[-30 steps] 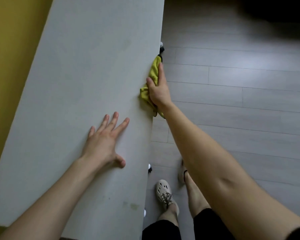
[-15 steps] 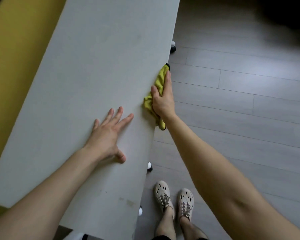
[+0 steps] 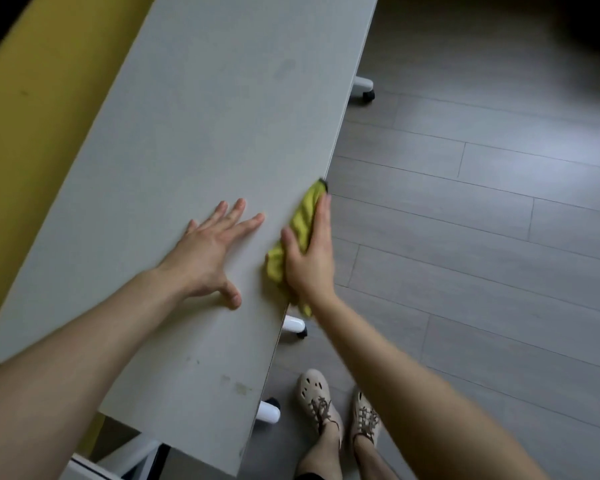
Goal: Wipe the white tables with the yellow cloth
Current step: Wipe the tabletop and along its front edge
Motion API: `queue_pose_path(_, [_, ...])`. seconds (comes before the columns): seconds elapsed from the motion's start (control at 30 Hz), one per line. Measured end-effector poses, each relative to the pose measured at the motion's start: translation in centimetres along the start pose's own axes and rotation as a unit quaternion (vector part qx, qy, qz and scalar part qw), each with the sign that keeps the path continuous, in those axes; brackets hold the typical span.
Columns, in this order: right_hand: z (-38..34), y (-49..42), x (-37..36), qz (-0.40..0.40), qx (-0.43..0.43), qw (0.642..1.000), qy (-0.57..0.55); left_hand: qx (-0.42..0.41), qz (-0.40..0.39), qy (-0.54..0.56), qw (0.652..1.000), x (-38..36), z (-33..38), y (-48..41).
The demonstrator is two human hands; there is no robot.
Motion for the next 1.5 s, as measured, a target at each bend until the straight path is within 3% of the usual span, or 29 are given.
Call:
queue_pose_path(0.17, [-1.0,-9.4,2.2,0.024,-0.012,0.999,0.021,0.007,-0.004,0.012,1.0,0.0,-0.1,0.0])
queue_pose_path(0.3, [0.1,0.2,-0.4,0.041,-0.014,0.999,-0.026,-0.002,0.002,0.009,1.0,0.0,-0.2,-0.1])
queue_pose_path(0.47, [1.4,12.5,-1.5,-0.038,0.008,0.999,-0.027,0.002,0.003,0.006,1.0,0.0,-0.2,-0.1])
queue_pose_path(0.57, [0.9,7.9,-1.0,-0.03,0.02,0.999,-0.015,-0.003,0.0,0.005,1.0,0.0,-0.2,-0.1])
queue_pose_path(0.77, [0.0,-3.6,0.6,0.033,-0.046,0.998,0.013,-0.011,0.038,0.021,0.999,-0.4,0.1,1.8])
queue_pose_path(0.87, [0.6,1.8,-0.3,0.018,-0.043,0.999,-0.001,-0.011,0.06,0.022,0.998,-2.2,-0.6,5.9])
queue_pose_path(1.1, [2.5,23.9,-3.5,-0.043,-0.041,0.997,0.043,0.002,0.006,-0.046,0.999,-8.7,-2.8,15.8])
queue_pose_path(1.2, [1.8,20.4,-2.7,-0.055,-0.047,0.996,0.046,0.014,0.017,-0.017,1.0,-9.7,-3.4,17.1])
queue_pose_path(1.37, [0.1,6.8,-1.4,0.022,-0.092,0.993,0.068,-0.001,0.026,-0.019,0.999,-9.9,-3.9,16.5])
queue_pose_path(1.5, [0.8,5.2,-1.2,0.031,-0.098,0.992,0.073,-0.009,0.042,-0.036,0.998,-10.2,-4.3,16.5])
Point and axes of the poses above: each hand's wrist, its own y-axis away from the middle knuckle, its own x-axis out of the back of the hand, z = x × y, the point moved 5 cm from there along -y, towards the middle knuckle, and after that the axes turned 8 degrees about y, right-handed, at the moved point
